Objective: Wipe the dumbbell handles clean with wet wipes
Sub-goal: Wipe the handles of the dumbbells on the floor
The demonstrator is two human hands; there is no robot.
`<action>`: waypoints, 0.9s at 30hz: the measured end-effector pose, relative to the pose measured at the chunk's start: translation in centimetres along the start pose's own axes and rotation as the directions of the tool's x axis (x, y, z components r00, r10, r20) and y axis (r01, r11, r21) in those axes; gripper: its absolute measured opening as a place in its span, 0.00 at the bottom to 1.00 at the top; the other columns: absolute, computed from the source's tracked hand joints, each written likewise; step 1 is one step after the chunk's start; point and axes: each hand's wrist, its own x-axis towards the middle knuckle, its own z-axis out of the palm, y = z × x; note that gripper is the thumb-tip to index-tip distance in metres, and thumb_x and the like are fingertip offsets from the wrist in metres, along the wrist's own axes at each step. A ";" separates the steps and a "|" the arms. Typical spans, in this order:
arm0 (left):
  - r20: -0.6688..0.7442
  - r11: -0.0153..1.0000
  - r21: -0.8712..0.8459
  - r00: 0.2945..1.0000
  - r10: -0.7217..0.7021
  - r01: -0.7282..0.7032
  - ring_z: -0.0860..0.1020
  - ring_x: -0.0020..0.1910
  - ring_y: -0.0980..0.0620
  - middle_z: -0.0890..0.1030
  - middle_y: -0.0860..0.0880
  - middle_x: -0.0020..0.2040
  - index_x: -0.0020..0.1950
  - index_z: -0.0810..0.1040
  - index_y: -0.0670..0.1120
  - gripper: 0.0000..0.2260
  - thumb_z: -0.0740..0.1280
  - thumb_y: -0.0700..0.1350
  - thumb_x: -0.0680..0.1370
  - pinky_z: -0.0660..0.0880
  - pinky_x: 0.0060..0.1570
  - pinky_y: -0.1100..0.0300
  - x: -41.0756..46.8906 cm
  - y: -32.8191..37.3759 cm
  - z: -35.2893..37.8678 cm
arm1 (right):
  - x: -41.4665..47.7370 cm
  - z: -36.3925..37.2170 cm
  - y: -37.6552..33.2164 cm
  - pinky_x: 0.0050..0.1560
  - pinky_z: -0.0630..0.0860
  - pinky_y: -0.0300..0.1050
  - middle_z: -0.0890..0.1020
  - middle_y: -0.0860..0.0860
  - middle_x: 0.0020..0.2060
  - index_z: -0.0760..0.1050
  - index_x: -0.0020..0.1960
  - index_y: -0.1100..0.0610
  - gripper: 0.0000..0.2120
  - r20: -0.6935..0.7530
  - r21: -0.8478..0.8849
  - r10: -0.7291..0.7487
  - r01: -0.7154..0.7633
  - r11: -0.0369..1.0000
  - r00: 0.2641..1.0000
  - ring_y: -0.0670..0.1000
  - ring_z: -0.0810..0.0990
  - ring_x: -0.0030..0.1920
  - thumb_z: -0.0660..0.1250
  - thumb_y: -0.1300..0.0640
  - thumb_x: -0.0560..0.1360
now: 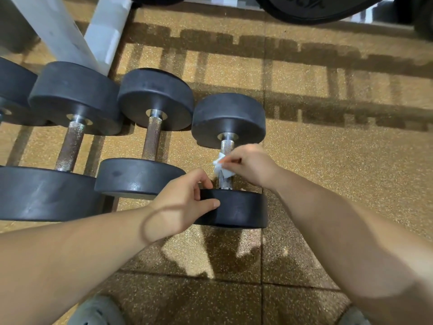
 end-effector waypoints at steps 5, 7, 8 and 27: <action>-0.008 0.999 0.031 1.000 0.010 -0.009 0.70 0.34 0.56 0.73 0.52 0.38 0.52 0.74 0.52 0.11 0.75 0.49 0.76 0.66 0.33 0.67 -0.4 0.1 0.0 | 1.5 0.2 -0.7 0.57 0.75 0.43 0.84 0.43 0.54 0.84 0.56 0.45 0.09 -0.164 0.197 0.273 -0.239 0.951 0.948 0.44 0.79 0.55 0.68 0.50 0.78; -0.007 0.999 0.048 1.000 0.023 -0.022 0.70 0.35 0.56 0.73 0.52 0.40 0.54 0.74 0.52 0.11 0.74 0.50 0.77 0.65 0.34 0.66 -0.6 0.1 -0.1 | 0.5 0.4 -0.9 0.53 0.73 0.38 0.85 0.44 0.53 0.85 0.55 0.45 0.09 -0.133 0.165 0.220 -0.197 0.966 0.966 0.44 0.79 0.53 0.69 0.51 0.78; -0.004 0.998 0.056 1.000 0.029 -0.029 0.71 0.36 0.56 0.74 0.52 0.41 0.54 0.74 0.53 0.11 0.74 0.50 0.77 0.64 0.34 0.66 -0.7 0.1 -0.2 | -0.2 0.5 -0.9 0.50 0.71 0.35 0.85 0.45 0.51 0.85 0.54 0.46 0.08 -0.091 0.127 0.145 -0.133 0.983 0.985 0.43 0.79 0.50 0.70 0.52 0.77; -0.016 0.998 0.036 0.998 0.055 -0.055 0.71 0.35 0.56 0.74 0.51 0.40 0.51 0.74 0.55 0.10 0.75 0.49 0.76 0.65 0.34 0.68 -0.7 -0.5 -0.2 | -1.8 0.2 0.0 0.47 0.75 0.36 0.85 0.41 0.45 0.85 0.55 0.49 0.08 0.059 0.091 -0.040 0.035 0.995 0.997 0.38 0.80 0.43 0.72 0.53 0.77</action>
